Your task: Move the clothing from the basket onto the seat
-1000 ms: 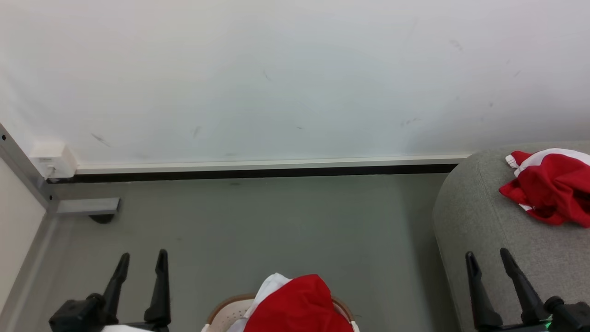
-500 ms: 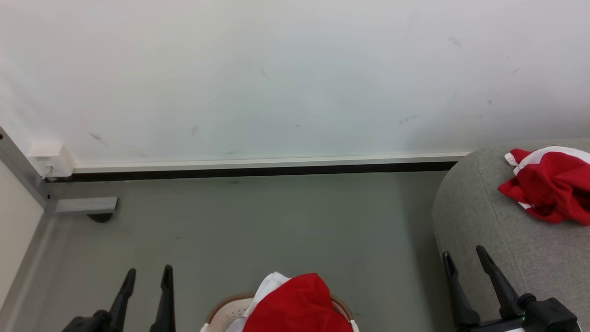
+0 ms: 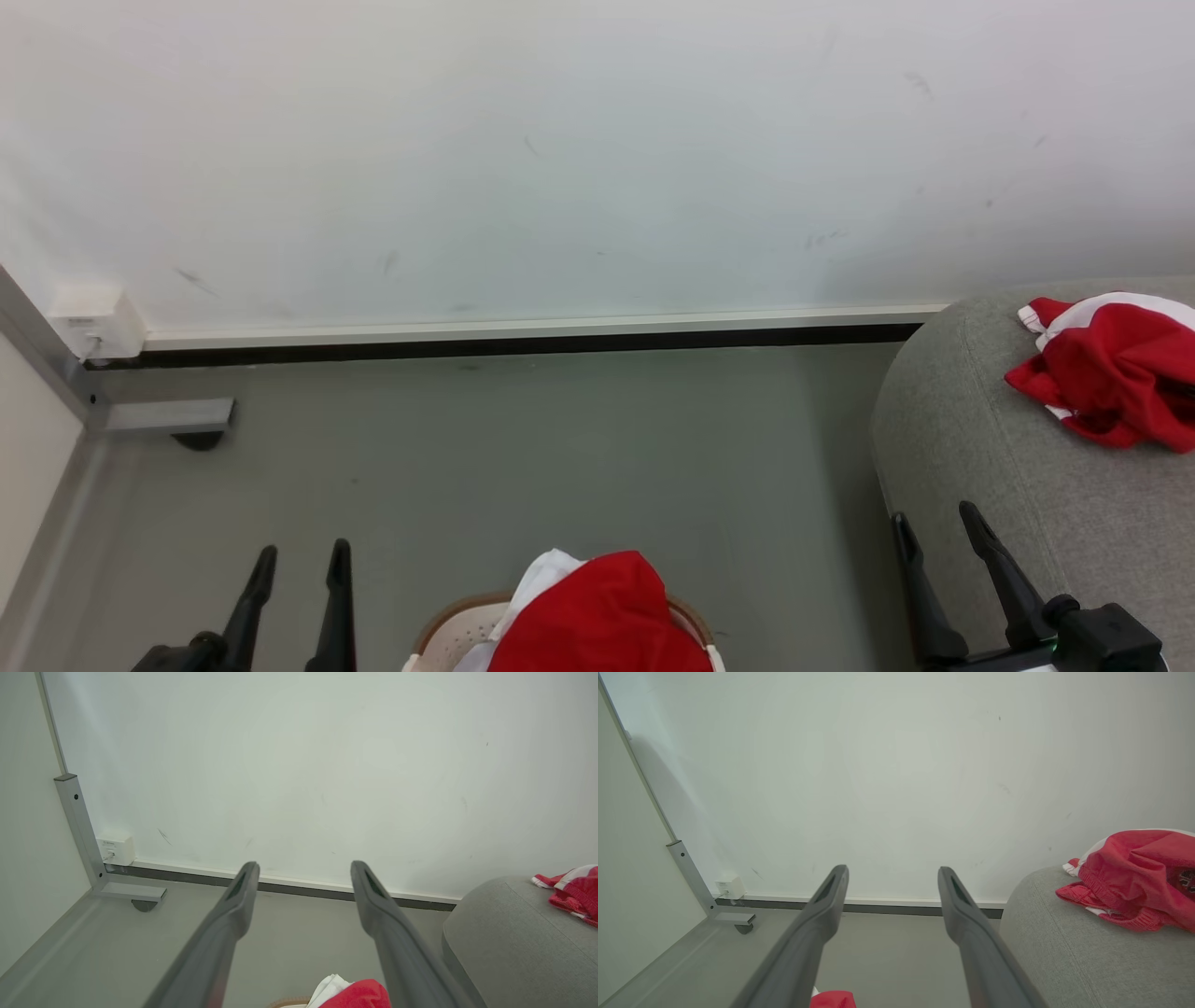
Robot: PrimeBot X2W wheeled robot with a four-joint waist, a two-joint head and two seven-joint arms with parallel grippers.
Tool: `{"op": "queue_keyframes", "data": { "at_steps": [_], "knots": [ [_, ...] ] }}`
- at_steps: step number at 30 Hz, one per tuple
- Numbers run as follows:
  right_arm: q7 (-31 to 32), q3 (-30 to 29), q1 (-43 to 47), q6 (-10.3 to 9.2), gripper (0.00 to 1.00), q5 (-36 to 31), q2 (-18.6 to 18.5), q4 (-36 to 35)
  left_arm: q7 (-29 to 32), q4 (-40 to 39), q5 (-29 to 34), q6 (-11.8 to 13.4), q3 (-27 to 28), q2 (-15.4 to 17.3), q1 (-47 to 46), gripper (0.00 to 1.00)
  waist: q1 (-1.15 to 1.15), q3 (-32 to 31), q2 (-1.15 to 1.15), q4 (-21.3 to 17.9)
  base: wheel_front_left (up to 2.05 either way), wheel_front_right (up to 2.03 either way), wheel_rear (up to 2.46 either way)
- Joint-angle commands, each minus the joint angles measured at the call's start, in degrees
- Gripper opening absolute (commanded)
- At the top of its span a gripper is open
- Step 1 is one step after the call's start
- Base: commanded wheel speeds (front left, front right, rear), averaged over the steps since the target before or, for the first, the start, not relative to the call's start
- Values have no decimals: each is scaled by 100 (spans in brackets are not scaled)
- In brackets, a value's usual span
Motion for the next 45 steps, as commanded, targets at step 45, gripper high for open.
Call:
{"op": "queue_keyframes", "data": {
  "at_steps": [45],
  "knots": [
    [-195, -601, -1672, -14, 100, -66, 173, -596, 1047, 4185, -334, -753, -2518, 453, -3250, 100, 0, 3401, 0, -1519, 0, 0, 0]
  ]
}}
